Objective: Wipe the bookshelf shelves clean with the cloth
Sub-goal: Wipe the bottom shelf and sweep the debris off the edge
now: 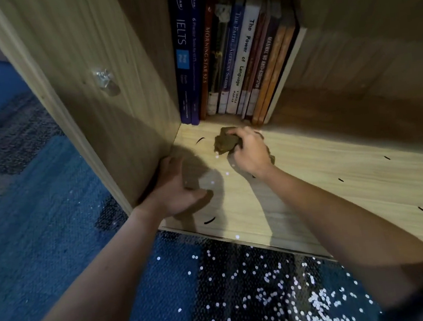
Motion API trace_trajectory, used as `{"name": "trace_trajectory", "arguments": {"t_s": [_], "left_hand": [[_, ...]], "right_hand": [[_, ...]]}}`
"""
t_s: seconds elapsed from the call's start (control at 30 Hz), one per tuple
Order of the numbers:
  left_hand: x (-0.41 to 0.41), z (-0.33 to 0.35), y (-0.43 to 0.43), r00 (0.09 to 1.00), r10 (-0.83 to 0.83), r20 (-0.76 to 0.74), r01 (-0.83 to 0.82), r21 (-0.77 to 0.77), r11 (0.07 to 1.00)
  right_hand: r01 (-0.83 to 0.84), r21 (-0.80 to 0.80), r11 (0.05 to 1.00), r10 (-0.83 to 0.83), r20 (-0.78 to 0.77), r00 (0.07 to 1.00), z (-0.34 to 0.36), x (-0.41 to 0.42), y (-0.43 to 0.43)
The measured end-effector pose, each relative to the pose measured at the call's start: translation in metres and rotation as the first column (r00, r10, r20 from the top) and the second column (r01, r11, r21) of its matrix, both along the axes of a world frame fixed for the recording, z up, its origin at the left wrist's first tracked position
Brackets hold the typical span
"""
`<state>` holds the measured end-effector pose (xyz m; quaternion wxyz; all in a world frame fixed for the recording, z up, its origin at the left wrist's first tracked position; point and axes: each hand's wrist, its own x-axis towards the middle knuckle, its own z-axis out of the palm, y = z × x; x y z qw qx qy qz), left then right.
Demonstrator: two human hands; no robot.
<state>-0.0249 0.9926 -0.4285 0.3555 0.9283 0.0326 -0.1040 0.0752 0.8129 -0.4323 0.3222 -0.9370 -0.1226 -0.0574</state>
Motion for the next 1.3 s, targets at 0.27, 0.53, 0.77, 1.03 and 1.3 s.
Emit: {"name": "trace_trajectory", "arguments": {"t_s": [0.27, 0.53, 0.77, 1.03, 1.3], "left_hand": [[-0.033, 0.02, 0.0, 0.937, 0.095, 0.337, -0.04, -0.166, 0.985], [-0.071, -0.002, 0.007, 0.977, 0.053, 0.207, -0.031, -0.106, 0.994], [-0.104, -0.013, 0.01, 0.973, -0.06, 0.224, 0.013, 0.206, 0.978], [-0.112, -0.011, 0.004, 0.97, -0.158, 0.182, 0.088, 0.341, 0.936], [-0.112, 0.0, 0.003, 0.984, -0.148, 0.096, 0.115, 0.287, 0.951]], "right_hand": [[-0.417, 0.004, 0.909, 0.416, 0.081, 0.906, -0.004, -0.059, 0.039], [-0.473, 0.329, 0.817, 0.574, -0.386, 0.722, 0.023, -0.136, -0.01], [-0.263, 0.297, 0.918, 0.332, -0.209, 0.92, 0.03, -0.11, -0.009], [-0.306, 0.31, 0.9, 0.412, -0.376, 0.83, 0.025, -0.17, -0.026], [-0.298, 0.184, 0.937, 0.343, -0.322, 0.882, 0.025, -0.195, -0.027]]}}
